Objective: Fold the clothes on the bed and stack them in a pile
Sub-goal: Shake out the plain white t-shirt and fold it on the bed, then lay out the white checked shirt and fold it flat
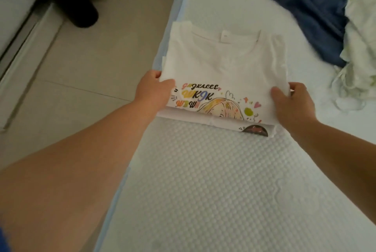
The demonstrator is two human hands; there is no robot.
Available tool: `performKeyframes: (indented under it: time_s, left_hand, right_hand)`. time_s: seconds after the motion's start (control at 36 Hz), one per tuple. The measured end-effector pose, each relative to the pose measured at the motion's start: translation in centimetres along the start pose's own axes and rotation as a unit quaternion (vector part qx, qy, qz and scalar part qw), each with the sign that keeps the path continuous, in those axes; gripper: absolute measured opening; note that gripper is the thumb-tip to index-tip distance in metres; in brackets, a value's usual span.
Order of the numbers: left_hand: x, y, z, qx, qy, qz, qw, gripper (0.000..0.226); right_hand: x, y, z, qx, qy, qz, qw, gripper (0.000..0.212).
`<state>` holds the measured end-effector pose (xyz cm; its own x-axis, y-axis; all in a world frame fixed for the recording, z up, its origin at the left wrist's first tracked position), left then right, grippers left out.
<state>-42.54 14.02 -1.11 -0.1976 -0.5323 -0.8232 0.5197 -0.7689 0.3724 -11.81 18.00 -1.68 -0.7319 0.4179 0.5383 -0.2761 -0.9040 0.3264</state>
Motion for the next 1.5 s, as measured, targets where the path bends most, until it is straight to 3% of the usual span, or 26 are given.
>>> performKeyframes:
  time_s: [0.08, 0.19, 0.25, 0.33, 0.44, 0.53, 0.67, 0.81, 0.89, 1.06, 1.14, 1.19, 1.25, 1.31, 1.36, 1.5]
  left_hand:
    - [-0.1, 0.6, 0.3, -0.035, -0.010, -0.034, 0.999, 0.034]
    - [2.2, 1.5, 0.2, -0.012, -0.068, 0.031, 0.997, 0.035]
    - [2.6, 1.9, 0.2, -0.023, -0.104, 0.029, 0.994, 0.030]
    - [2.3, 2.8, 0.3, -0.041, -0.190, 0.012, 0.981, 0.043]
    - [0.2, 5.3, 0.1, -0.083, -0.275, -0.094, 0.953, 0.048]
    - [-1.5, 8.7, -1.5, -0.043, -0.255, -0.185, 0.948, 0.049]
    - [-2.6, 16.4, -8.0, 0.100, -0.211, -0.212, 0.949, 0.046]
    - [-1.9, 22.4, -16.3, 0.223, -0.257, -0.234, 0.911, 0.055]
    - [-1.8, 23.5, -20.5, 0.238, -0.281, -0.251, 0.895, 0.067]
    - [1.6, 21.7, -26.5, 0.219, -0.400, -0.237, 0.858, 0.070]
    - [3.5, 21.5, -27.7, 0.192, -0.441, -0.245, 0.842, 0.069]
    - [4.0, 21.1, -28.1, 0.185, -0.448, -0.239, 0.842, 0.066]
    - [4.4, 20.9, -28.4, 0.187, -0.457, -0.230, 0.838, 0.065]
    - [4.6, 20.7, -28.7, 0.189, -0.465, -0.220, 0.836, 0.065]
    - [4.5, 20.6, -28.7, 0.191, -0.469, -0.207, 0.837, 0.065]
    - [4.0, 20.5, -28.6, 0.221, -0.480, -0.175, 0.830, 0.066]
  right_hand:
    - [-0.2, 0.7, 0.1, -0.011, 0.013, 0.015, 1.000, 0.043]
    - [-0.8, 1.5, -1.1, 0.038, 0.096, 0.006, 0.995, 0.052]
    - [-0.7, 1.8, -1.5, 0.040, 0.116, 0.016, 0.992, 0.051]
    - [-0.7, 2.2, -1.6, 0.046, 0.135, 0.022, 0.989, 0.052]
    - [-1.3, 3.3, -0.5, 0.054, 0.123, 0.023, 0.991, 0.059]
    - [-2.7, 5.0, 1.0, 0.053, 0.122, 0.045, 0.990, 0.060]
    - [-6.6, 6.4, 4.6, 0.062, 0.181, 0.076, 0.979, 0.054]
    - [-10.4, 5.4, 9.4, 0.076, 0.272, 0.102, 0.954, 0.053]
    - [-11.6, 3.1, 12.6, 0.061, 0.333, 0.144, 0.930, 0.057]
    - [-11.8, -5.2, 16.7, -0.053, 0.429, 0.251, 0.866, 0.065]
    - [-12.8, -9.2, 16.4, -0.061, 0.474, 0.242, 0.844, 0.075]
    - [-14.0, -11.2, 15.5, -0.029, 0.476, 0.187, 0.859, 0.070]
    - [-15.4, -11.9, 14.8, -0.008, 0.444, 0.152, 0.883, 0.047]
    - [-16.5, -11.5, 14.5, -0.040, 0.388, 0.159, 0.907, 0.028]
    - [-17.4, -10.9, 14.6, -0.070, 0.352, 0.181, 0.915, 0.028]
    - [-17.9, -9.9, 16.8, -0.056, 0.240, 0.208, 0.946, 0.026]
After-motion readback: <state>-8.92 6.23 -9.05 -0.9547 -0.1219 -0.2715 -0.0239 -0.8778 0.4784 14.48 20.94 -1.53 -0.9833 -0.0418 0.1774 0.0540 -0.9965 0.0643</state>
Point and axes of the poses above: each hand's wrist, its own y-axis away from the middle knuckle, its own z-axis out of the back of the hand, x = y × z, the point moved 3 cm from there along -y, towards the middle knuckle, and after that the axes turned 10 degrees about y, right-handed, at the moved point
